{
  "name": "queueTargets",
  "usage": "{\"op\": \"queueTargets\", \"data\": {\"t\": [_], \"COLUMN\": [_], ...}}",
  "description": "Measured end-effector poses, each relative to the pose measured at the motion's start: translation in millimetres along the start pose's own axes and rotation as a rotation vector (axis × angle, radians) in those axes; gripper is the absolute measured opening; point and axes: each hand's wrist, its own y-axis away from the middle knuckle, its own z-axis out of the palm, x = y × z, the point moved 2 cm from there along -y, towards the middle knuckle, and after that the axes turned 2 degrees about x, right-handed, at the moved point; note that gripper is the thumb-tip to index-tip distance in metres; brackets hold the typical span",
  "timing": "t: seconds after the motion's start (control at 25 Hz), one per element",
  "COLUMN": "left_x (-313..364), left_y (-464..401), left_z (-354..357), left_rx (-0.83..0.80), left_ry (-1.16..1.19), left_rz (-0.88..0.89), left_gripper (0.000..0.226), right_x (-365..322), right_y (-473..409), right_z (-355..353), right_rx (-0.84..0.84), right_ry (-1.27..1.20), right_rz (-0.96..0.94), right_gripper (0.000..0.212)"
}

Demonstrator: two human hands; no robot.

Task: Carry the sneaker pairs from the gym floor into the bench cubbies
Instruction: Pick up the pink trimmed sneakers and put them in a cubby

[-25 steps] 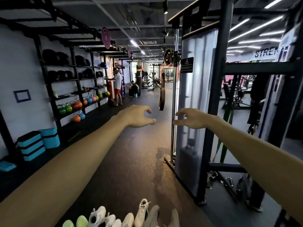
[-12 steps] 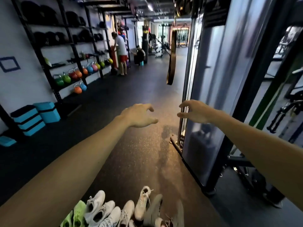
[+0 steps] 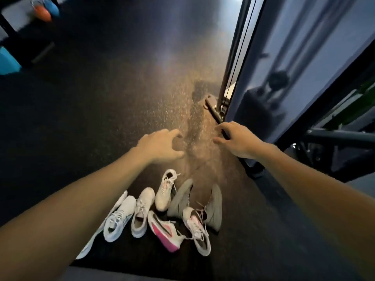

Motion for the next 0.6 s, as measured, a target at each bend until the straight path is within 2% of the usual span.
{"op": "queueTargets", "data": {"t": [0.2, 0.36, 0.48, 0.6], "left_x": [-51.3, -78.6, -98.0, -111.5], "left_y": [-40.7, -35.0, -24.7, -7.6], "left_z": [227.6, 391.4, 504.2, 585.6], "left_rx": [-0.222, -0.325, -0.384, -0.423], "left_ry": [0.072, 0.055, 0.088, 0.079], "left_rz": [-0.067, -0.060, -0.074, -0.069], "left_gripper": [0.062, 0.067, 0.062, 0.063], "right_x": [92.9, 150.3, 187.6, 214.9], "right_y": [-10.9, 6.4, 27.2, 57.5], "right_z": [208.1, 351.4, 461.1, 540.4], "right_rx": [-0.113, -0.229, -0.311, -0.358], "right_ry": [-0.042, -0.030, -0.051, -0.066], "right_rz": [0.114, 0.159, 0.173, 0.205], "right_gripper": [0.045, 0.043, 0.046, 0.045]}}
